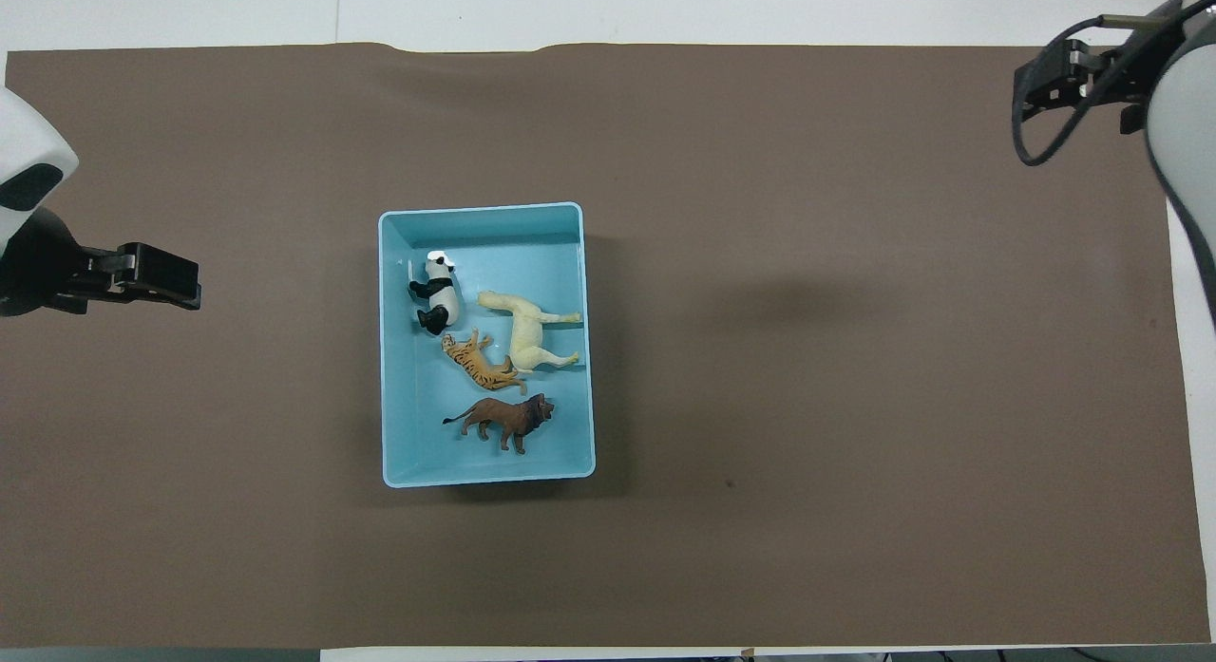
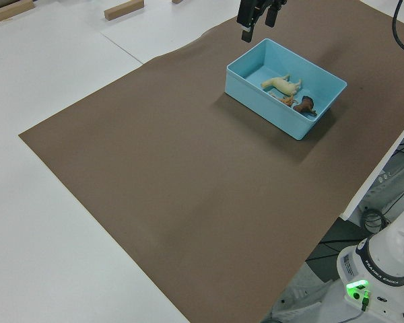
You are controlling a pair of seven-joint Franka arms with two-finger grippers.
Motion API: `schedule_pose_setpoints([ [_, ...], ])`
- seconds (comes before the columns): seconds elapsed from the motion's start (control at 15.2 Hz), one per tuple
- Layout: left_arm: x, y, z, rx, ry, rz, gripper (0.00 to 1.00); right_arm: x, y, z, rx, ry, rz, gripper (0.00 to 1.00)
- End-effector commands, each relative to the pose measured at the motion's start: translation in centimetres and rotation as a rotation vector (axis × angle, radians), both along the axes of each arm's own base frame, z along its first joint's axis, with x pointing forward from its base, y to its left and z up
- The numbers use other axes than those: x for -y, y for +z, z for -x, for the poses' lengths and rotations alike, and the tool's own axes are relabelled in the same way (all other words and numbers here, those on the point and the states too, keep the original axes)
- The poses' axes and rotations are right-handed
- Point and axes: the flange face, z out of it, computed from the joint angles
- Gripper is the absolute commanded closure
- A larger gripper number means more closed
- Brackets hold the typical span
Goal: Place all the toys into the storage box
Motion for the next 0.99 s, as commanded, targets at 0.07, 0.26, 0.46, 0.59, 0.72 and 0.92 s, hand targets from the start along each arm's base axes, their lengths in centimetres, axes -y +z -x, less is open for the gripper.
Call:
schedule_pose_setpoints([
  [0.07, -0.3, 0.1, 0.7, 0.019, -0.009, 0.003, 0.00, 3.7, 0.9, 5.8, -0.016, 0.011, -0.041, 0.00],
  [0.26, -0.4, 0.1, 0.6, 0.023, -0.008, 0.002, 0.00, 5.2, 0.9, 8.3, 0.002, -0.029, -0.029, 0.00],
  [0.46, -0.5, 0.3, 0.4, 0.033, -0.009, 0.002, 0.00, 6.5, 0.6, 7.9, 0.004, -0.030, 0.067, 0.00],
  [0.59, -0.3, 0.2, 0.4, 0.036, -0.073, -0.004, 0.00, 6.6, -0.1, 7.1, 0.043, -0.023, 0.099, 0.00],
  [0.72, -0.2, 0.2, 0.4, 0.035, -0.118, -0.002, 0.00, 6.4, -0.9, 6.6, 0.046, -0.032, 0.091, 0.00],
  [0.92, -0.3, 0.3, 0.3, 0.046, -0.109, -0.001, 0.00, 4.8, -1.3, 5.8, 0.049, -0.067, 0.036, 0.00],
])
